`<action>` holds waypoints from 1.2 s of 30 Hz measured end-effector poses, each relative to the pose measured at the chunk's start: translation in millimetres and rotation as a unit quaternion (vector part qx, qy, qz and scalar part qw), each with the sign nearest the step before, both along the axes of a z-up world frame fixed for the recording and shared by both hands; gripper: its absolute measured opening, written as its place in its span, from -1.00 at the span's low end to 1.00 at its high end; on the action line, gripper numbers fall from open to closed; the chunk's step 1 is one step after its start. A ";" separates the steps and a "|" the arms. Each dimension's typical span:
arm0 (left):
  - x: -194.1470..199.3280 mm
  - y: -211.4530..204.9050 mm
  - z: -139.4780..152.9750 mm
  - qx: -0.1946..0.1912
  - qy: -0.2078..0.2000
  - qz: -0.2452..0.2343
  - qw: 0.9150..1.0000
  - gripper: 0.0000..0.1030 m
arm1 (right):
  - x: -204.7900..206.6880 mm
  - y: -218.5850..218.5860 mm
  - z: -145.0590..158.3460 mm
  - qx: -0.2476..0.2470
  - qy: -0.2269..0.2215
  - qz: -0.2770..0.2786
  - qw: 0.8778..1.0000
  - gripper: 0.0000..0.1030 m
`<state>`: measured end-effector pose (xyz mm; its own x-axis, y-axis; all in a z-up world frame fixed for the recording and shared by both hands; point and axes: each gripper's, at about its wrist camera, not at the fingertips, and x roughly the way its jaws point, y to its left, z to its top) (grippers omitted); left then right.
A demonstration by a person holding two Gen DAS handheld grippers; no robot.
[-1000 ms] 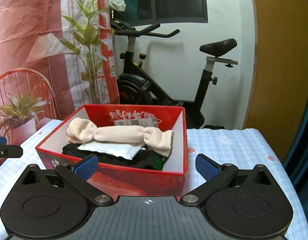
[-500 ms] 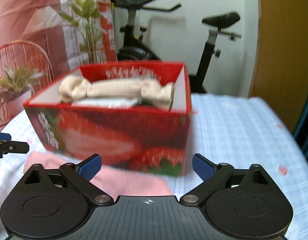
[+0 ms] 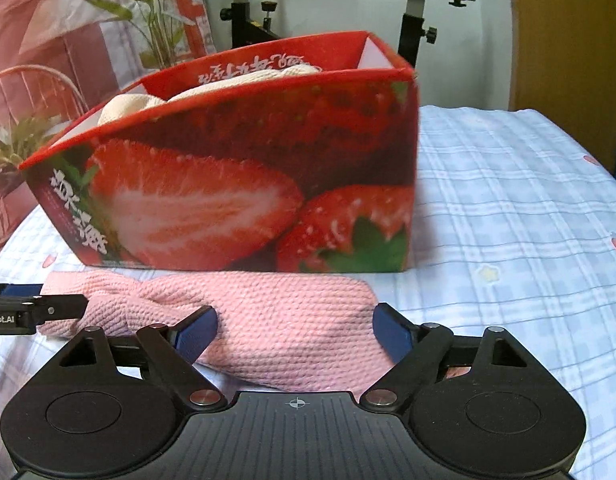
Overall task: Organize soft objects
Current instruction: 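Move the right tool to the pink waffle towel and close on it, then lift the pink towel with the right tool and carry it over the box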
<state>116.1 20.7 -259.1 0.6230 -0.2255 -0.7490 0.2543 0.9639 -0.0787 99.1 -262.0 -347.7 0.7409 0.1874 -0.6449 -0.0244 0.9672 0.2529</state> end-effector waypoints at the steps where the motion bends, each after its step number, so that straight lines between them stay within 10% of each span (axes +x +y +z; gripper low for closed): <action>1: -1.3 -0.4 0.3 -0.001 -0.001 -0.002 1.000 0.40 | -0.7 1.9 -0.7 0.005 0.000 0.002 1.000 0.56; 5: -7.0 -1.9 -0.8 -0.025 0.008 -0.018 1.000 -0.15 | -5.1 8.8 -0.2 0.011 -0.005 0.009 1.000 0.38; 14: -23.1 -2.7 -2.3 -0.044 0.012 -0.031 0.998 -0.53 | -16.7 13.2 2.7 0.024 0.000 0.015 1.000 -0.30; 36: -51.1 6.7 46.4 -0.066 -0.054 -0.033 0.996 -0.61 | -52.3 12.4 41.6 0.039 -0.059 0.023 0.997 -0.57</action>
